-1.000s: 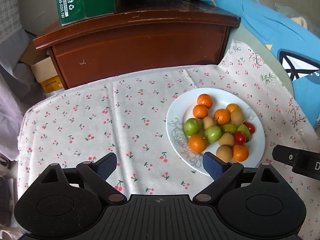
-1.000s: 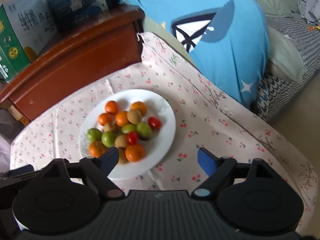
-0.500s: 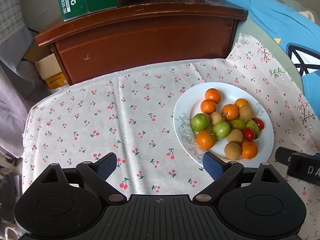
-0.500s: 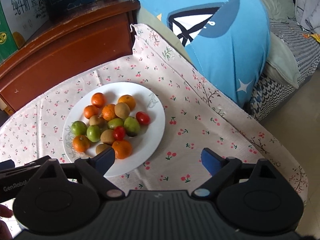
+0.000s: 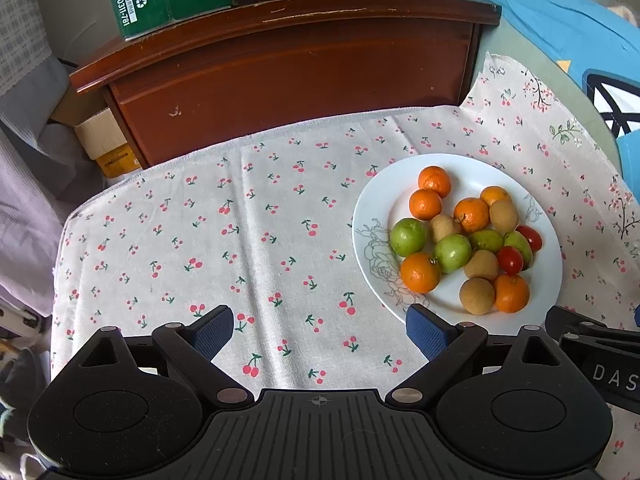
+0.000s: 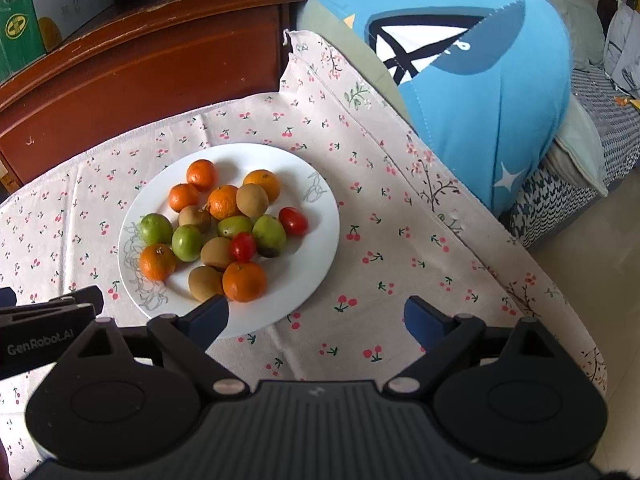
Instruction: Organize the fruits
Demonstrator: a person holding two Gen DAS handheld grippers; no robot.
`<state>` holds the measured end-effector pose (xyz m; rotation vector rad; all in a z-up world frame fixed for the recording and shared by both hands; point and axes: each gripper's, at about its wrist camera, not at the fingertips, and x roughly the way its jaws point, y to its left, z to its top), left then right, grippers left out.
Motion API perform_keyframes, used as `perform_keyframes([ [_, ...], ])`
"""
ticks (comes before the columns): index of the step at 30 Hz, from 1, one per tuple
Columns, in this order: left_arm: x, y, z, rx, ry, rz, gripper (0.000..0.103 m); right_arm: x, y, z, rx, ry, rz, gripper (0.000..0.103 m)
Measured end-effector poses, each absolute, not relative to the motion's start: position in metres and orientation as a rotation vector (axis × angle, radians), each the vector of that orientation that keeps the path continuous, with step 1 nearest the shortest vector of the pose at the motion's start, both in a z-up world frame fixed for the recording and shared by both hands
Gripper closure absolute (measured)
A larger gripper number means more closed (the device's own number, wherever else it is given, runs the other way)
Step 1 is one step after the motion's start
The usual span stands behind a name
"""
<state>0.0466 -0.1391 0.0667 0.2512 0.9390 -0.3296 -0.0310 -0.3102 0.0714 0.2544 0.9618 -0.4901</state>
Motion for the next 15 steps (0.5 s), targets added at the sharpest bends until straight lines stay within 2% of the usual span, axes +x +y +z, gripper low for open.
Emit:
perform_keyframes([
  [15, 0.0433, -0.1439, 0.0658, 0.294, 0.92, -0.328, 0.008, -0.0272, -0.3035, 0.0699, 0.184, 0.962, -0.484, 0.009],
])
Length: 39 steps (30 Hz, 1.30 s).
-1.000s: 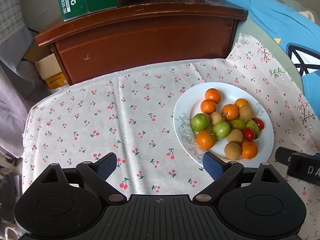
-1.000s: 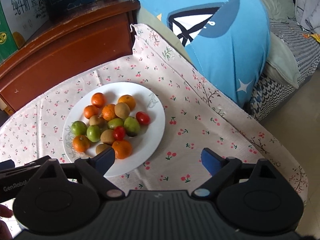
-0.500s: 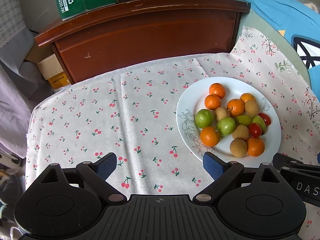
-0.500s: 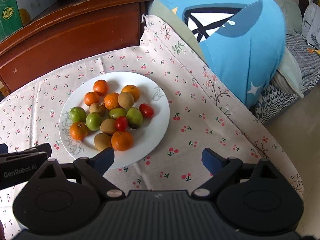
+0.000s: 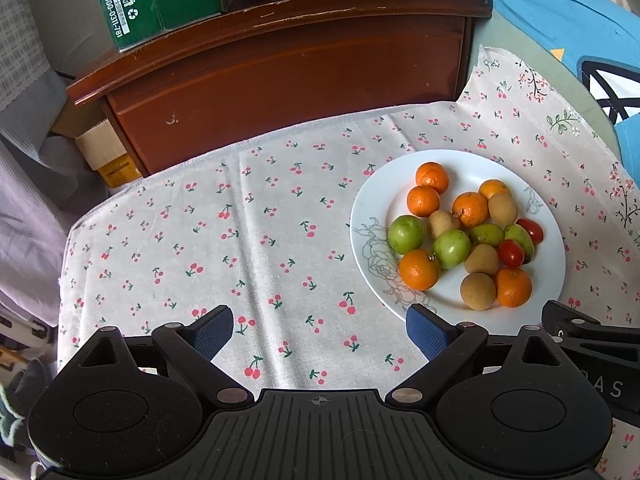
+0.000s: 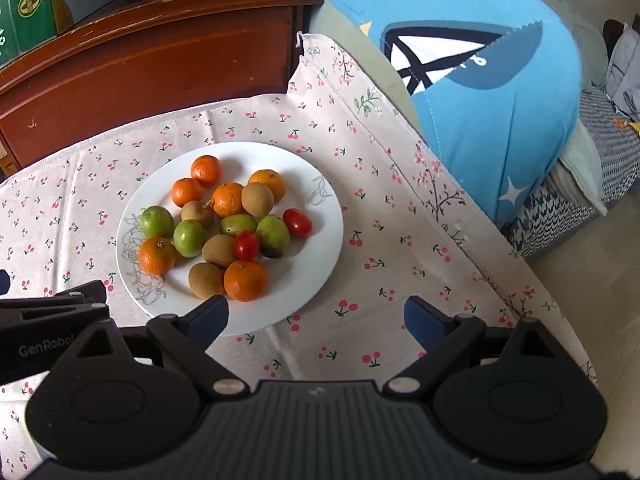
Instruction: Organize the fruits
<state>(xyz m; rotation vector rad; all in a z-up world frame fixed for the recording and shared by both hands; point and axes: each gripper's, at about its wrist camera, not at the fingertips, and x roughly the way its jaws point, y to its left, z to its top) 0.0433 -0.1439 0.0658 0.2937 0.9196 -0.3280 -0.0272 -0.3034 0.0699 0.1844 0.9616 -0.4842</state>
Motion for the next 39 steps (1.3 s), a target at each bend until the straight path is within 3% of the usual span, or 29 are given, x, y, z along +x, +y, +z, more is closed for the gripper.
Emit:
perform_keyframes([
  [26, 0.037, -0.139, 0.064, 0.355, 0.888, -0.278, 0.008, -0.025, -0.297, 0.065, 0.166, 0.96, -0.439, 0.009],
  [39, 0.019, -0.091, 0.059, 0.344, 0.903, -0.212, 0.008, -0.035, -0.264, 0.056, 0.155, 0.972, -0.338, 0.009],
])
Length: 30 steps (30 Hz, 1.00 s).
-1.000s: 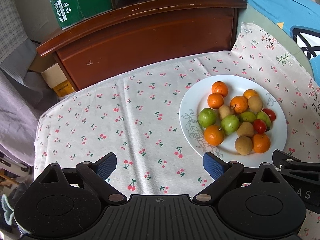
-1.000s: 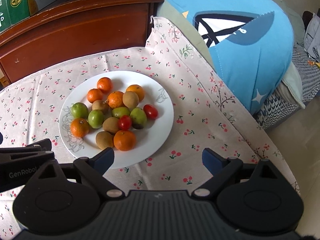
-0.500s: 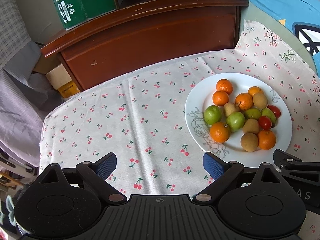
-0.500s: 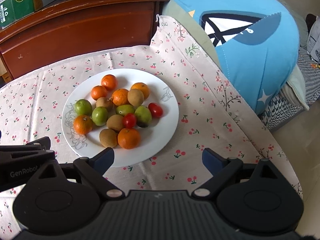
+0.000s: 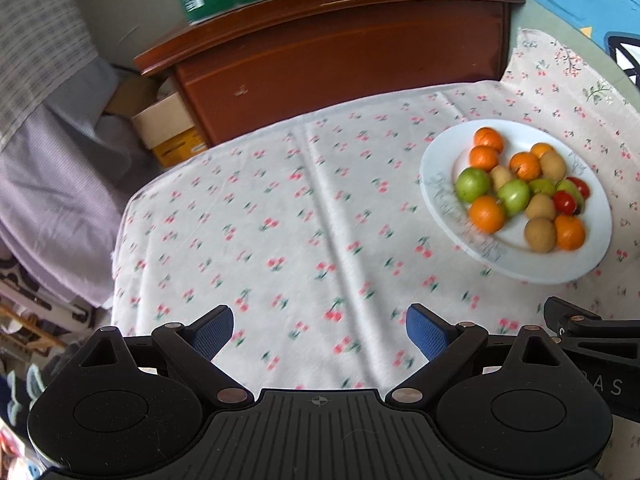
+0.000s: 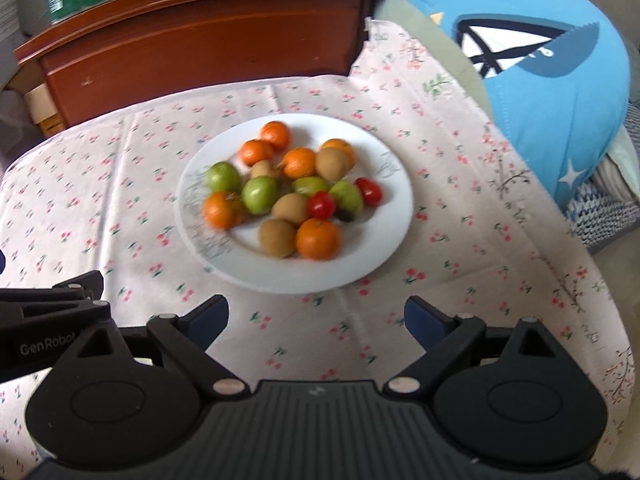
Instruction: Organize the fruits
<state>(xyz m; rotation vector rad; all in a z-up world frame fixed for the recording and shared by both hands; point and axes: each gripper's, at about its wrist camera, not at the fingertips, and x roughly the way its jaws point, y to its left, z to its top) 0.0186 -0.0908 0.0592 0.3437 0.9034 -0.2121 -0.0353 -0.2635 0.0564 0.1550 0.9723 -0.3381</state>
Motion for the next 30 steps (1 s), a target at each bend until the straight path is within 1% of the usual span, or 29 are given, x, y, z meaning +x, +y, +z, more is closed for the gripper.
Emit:
perform_keyframes([
  [8, -0.001, -0.057, 0.048, 0.323, 0.931, -0.157, 0.008, -0.048, -0.234, 0.049, 0.127, 0.98, -0.276, 0.009],
  [19, -0.019, -0.02, 0.033, 0.269, 0.975, -0.128, 0.008, -0.065, -0.21, 0.028, 0.181, 0.994, -0.212, 0.009],
  [21, -0.02, -0.013, 0.033, 0.26, 0.974, -0.127, 0.008, -0.068, -0.207, 0.021, 0.218, 0.992, -0.195, 0.007],
  [24, -0.02, -0.005, 0.034, 0.234, 0.979, -0.127, 0.008, -0.075, -0.202, 0.017, 0.22, 0.915, -0.181, 0.004],
  [26, -0.02, -0.001, 0.036, 0.222, 0.974, -0.128, 0.008, -0.076, -0.2, 0.014, 0.216, 0.883, -0.18, 0.001],
  [30, -0.019, 0.004, 0.037, 0.206, 0.975, -0.126, 0.008, -0.075, -0.192, 0.007, 0.16, 0.823, -0.19, 0.0],
])
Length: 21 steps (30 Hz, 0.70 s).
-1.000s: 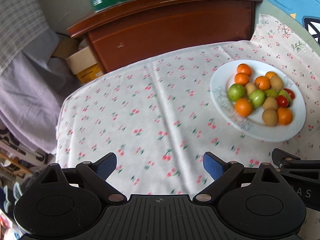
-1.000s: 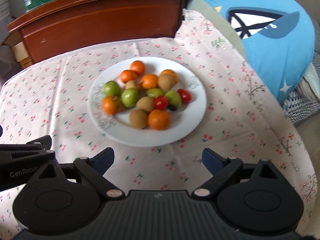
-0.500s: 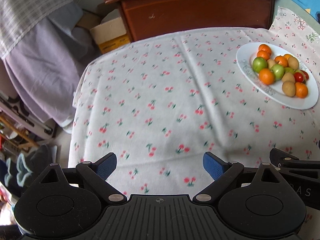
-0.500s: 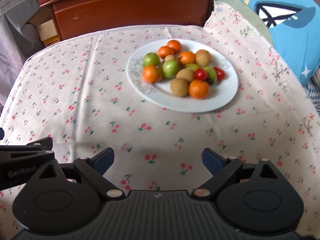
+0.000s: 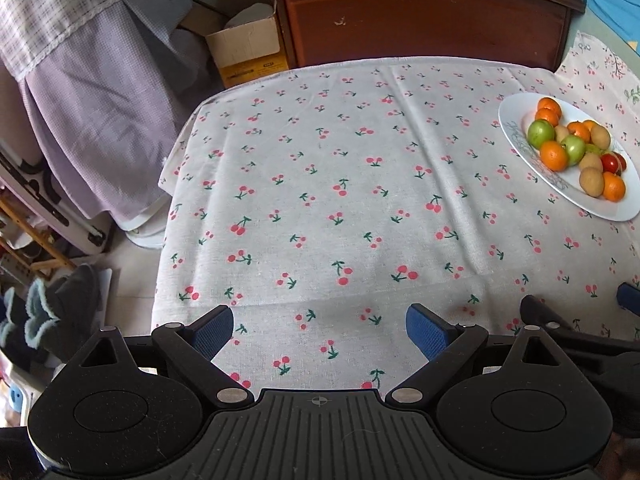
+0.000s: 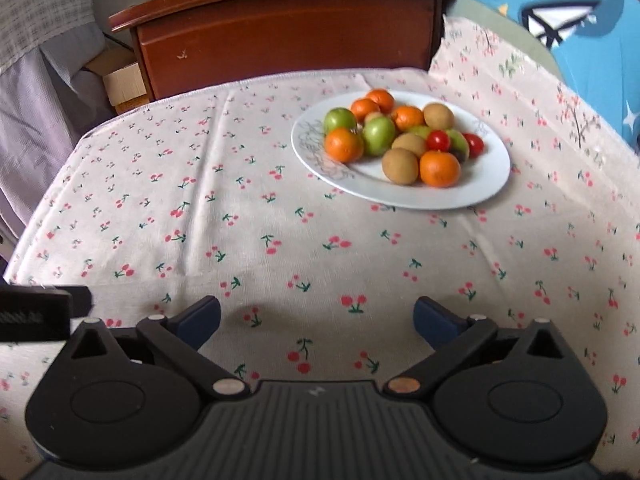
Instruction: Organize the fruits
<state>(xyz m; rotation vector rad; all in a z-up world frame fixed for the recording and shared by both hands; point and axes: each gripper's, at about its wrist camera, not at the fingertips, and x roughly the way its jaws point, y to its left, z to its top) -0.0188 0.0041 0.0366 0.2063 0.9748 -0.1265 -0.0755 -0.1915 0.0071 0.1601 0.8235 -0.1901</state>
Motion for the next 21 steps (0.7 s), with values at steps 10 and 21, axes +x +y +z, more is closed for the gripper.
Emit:
perform_keyframes([
  [10, -0.016, 0.008, 0.037, 0.168, 0.983, -0.146, 0.008, -0.07, -0.178, -0.004, 0.093, 0.722, -0.199, 0.001],
  [21, -0.015, 0.009, 0.035, 0.153, 0.989, -0.144, 0.008, -0.07, -0.178, -0.004, 0.096, 0.718, -0.204, 0.001],
])
